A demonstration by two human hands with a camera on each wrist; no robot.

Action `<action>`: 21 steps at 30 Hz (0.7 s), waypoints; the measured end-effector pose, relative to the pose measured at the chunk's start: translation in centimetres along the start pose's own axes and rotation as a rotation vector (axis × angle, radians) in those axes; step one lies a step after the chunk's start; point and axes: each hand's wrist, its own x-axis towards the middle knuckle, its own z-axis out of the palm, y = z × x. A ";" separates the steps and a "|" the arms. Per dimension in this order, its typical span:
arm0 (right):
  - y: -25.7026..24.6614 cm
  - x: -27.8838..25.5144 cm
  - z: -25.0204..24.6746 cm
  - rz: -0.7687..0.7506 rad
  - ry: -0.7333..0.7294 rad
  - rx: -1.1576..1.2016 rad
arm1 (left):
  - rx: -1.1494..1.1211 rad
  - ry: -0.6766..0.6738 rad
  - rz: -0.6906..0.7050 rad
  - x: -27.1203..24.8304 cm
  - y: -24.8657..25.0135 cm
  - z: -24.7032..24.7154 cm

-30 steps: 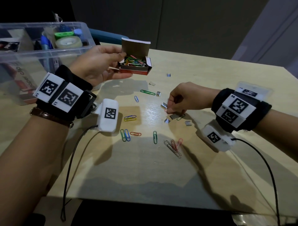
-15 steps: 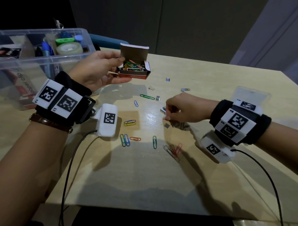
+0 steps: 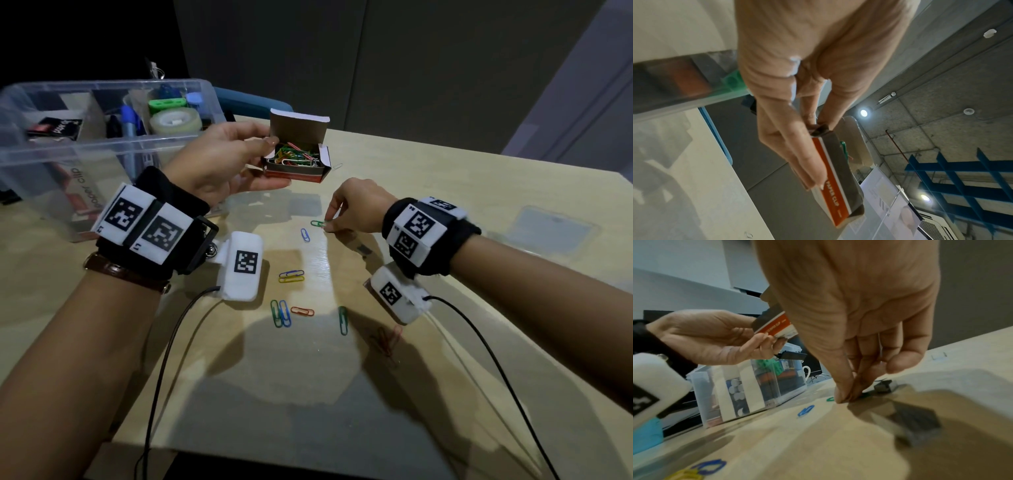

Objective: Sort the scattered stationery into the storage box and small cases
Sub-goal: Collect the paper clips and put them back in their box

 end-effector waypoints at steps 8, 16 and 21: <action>-0.5 -0.7 0.2 -0.061 -0.050 -0.098 | 0.000 -0.017 -0.050 0.4 -0.5 0.0; -0.8 -4.1 -1.8 -0.316 -0.053 -0.002 | 0.016 -0.024 -0.074 1.0 -1.6 0.4; -1.9 -5.6 -5.6 -0.445 0.377 0.184 | 0.000 -0.024 -0.055 1.5 -2.2 0.6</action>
